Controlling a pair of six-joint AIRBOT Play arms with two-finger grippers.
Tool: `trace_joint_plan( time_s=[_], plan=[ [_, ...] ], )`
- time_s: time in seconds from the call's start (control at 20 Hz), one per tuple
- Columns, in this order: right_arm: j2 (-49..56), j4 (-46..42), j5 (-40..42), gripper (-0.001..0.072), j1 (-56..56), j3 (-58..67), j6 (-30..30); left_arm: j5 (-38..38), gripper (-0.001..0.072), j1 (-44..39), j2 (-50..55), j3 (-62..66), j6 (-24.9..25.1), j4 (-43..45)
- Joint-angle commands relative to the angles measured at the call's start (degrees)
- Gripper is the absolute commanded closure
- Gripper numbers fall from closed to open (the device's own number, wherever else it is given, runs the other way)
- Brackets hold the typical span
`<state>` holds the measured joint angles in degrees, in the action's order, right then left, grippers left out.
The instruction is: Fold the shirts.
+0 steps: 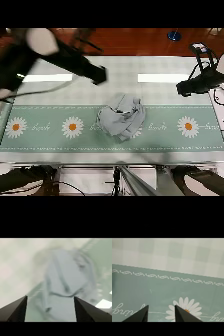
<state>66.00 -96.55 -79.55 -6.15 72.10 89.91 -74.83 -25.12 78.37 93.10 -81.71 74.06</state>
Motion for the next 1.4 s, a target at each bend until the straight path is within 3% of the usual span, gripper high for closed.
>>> trace_joint_plan(
  time_s=[0.0, 0.2, 0.3, 0.4, 0.6, 0.65, 0.7, 1.15, 1.35],
  plan=[
    [0.02, 0.02, -0.02, 0.0333, -0.02, -0.02, -0.24, -8.57, 0.0042, 14.23, -2.47, 0.83, 3.15, 1.49],
    [0.02, 0.04, -0.17, 0.0333, -0.02, -0.02, -1.22, -12.81, 0.0042, 32.96, -2.47, -13.55, 6.69, -17.49],
    [0.02, 0.04, -0.09, 0.0333, -0.02, -0.02, -1.25, -13.79, 0.0042, 38.23, -2.47, -23.34, 9.55, -26.69],
    [0.02, 0.04, -0.11, 0.0333, -0.02, -0.02, -1.25, -14.16, 0.0042, 39.56, -2.47, -31.89, 13.73, -30.18],
    [0.02, 0.04, -0.07, 0.0333, -0.02, -0.02, -1.22, -11.32, 0.0042, 36.94, -2.34, -43.76, 18.25, -30.18],
    [0.02, 0.04, 0.07, 0.0333, -0.02, -0.02, -1.22, -9.75, 0.0059, 36.04, -2.14, -45.46, 18.23, -30.16],
    [0.02, 0.04, 0.17, 0.0333, -0.02, -0.02, -1.22, -8.2, 0.0129, 34.88, -1.81, -46.82, 18.25, -30.18],
    [0.02, 0.07, 0.24, 0.0333, -0.02, -0.02, -1.18, 4.46, 0.013, 21.16, 7.48, -47.45, 18.21, -35.58],
    [0.02, 0.07, 0.24, 0.0333, -0.02, -0.02, -1.18, 6.71, 0.013, 18.97, 10.16, -47.45, 18.03, -37.51]
  ],
)
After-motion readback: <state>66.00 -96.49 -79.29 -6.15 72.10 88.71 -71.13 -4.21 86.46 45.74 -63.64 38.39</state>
